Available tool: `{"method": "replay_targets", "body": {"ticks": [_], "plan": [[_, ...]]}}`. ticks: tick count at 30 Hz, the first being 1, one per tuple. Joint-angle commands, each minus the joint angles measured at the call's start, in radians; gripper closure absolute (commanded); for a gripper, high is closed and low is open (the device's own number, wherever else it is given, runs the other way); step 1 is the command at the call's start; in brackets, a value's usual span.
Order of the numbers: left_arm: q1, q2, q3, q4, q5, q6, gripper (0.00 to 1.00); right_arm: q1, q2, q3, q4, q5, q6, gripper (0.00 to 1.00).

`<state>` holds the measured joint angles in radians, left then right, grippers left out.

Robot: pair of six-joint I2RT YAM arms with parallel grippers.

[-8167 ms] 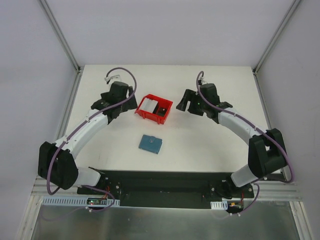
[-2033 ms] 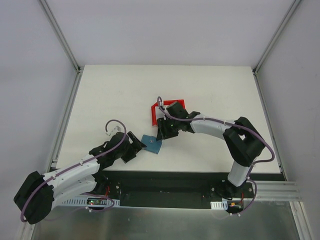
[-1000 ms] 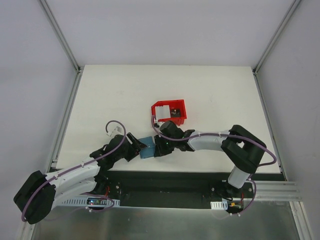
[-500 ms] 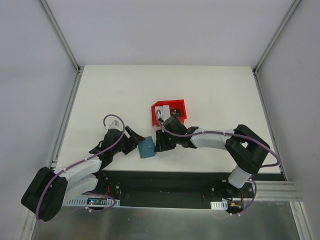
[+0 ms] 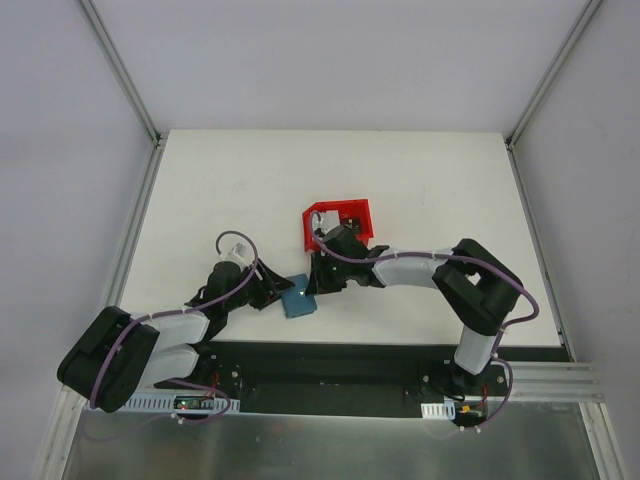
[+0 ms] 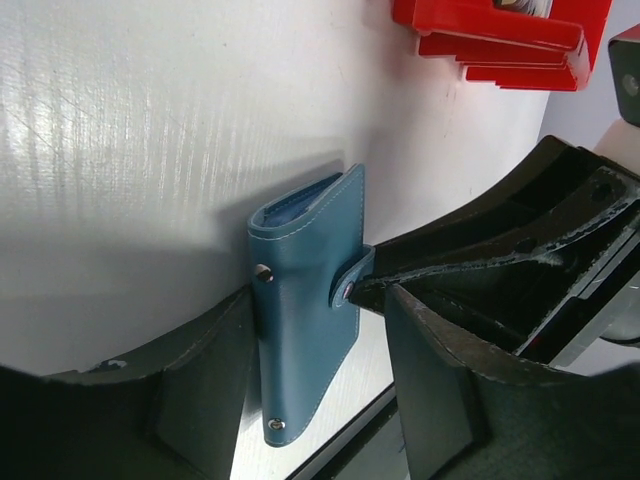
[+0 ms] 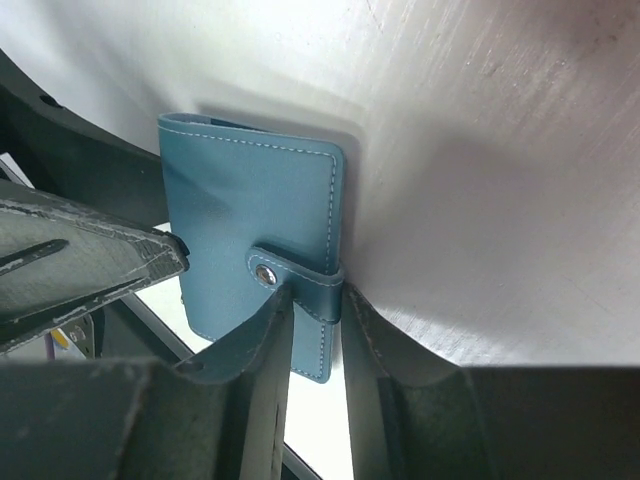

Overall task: Put the credit cards into the card holder
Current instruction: Open the card holder at the center of the board.

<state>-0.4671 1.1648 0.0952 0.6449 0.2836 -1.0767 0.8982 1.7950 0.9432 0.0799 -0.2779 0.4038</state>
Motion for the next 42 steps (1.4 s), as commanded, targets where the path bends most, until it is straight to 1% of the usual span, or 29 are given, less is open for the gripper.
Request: {"method": "replay_targets", "body": {"ticks": [1,6,8,10,12,13,17,20,21,23,24,28,31,35,42], "plan": [[-0.002,0.022,-0.051,-0.039,0.045,0.021,0.50,0.008,0.032,-0.043,0.006,-0.006,0.030,0.73],[-0.001,0.012,-0.035,-0.045,0.048,0.047,0.60,0.008,0.029,-0.086,0.041,-0.012,0.058,0.74],[-0.001,0.004,-0.025,-0.079,0.031,0.054,0.70,0.007,0.020,-0.089,0.040,-0.010,0.055,0.74],[-0.001,-0.004,-0.003,-0.141,0.011,0.064,0.81,0.007,0.009,-0.092,0.041,-0.007,0.049,0.74],[-0.002,-0.013,0.026,-0.220,-0.010,0.081,0.84,0.007,-0.005,-0.093,0.043,-0.007,0.040,0.74],[-0.002,-0.016,0.044,-0.256,-0.029,0.092,0.88,0.007,-0.012,-0.098,0.044,-0.009,0.038,0.74],[-0.001,-0.017,0.127,-0.393,-0.049,0.205,1.00,0.015,-0.065,-0.118,0.064,-0.032,0.014,0.73],[-0.002,0.024,0.214,-0.418,0.035,0.351,1.00,0.021,-0.149,-0.152,0.055,-0.015,-0.014,0.68],[-0.002,0.048,0.244,-0.419,0.089,0.406,1.00,0.019,-0.186,-0.168,0.055,-0.004,-0.022,0.67],[-0.004,0.105,0.297,-0.424,0.185,0.498,1.00,0.016,-0.255,-0.201,0.047,0.020,-0.058,0.71],[-0.005,0.140,0.325,-0.429,0.237,0.542,1.00,0.010,-0.282,-0.211,0.049,0.019,-0.080,0.71],[-0.044,0.262,0.422,-0.468,0.399,0.679,1.00,-0.016,-0.339,-0.213,0.049,-0.076,-0.186,0.68],[-0.087,0.332,0.478,-0.490,0.445,0.747,1.00,-0.019,-0.318,-0.187,0.044,-0.144,-0.238,0.63],[-0.107,0.403,0.517,-0.490,0.482,0.778,1.00,-0.021,-0.258,-0.158,0.029,-0.176,-0.258,0.62],[-0.107,0.404,0.514,-0.490,0.476,0.794,1.00,-0.021,-0.226,-0.201,0.029,-0.175,-0.266,0.60]]}}
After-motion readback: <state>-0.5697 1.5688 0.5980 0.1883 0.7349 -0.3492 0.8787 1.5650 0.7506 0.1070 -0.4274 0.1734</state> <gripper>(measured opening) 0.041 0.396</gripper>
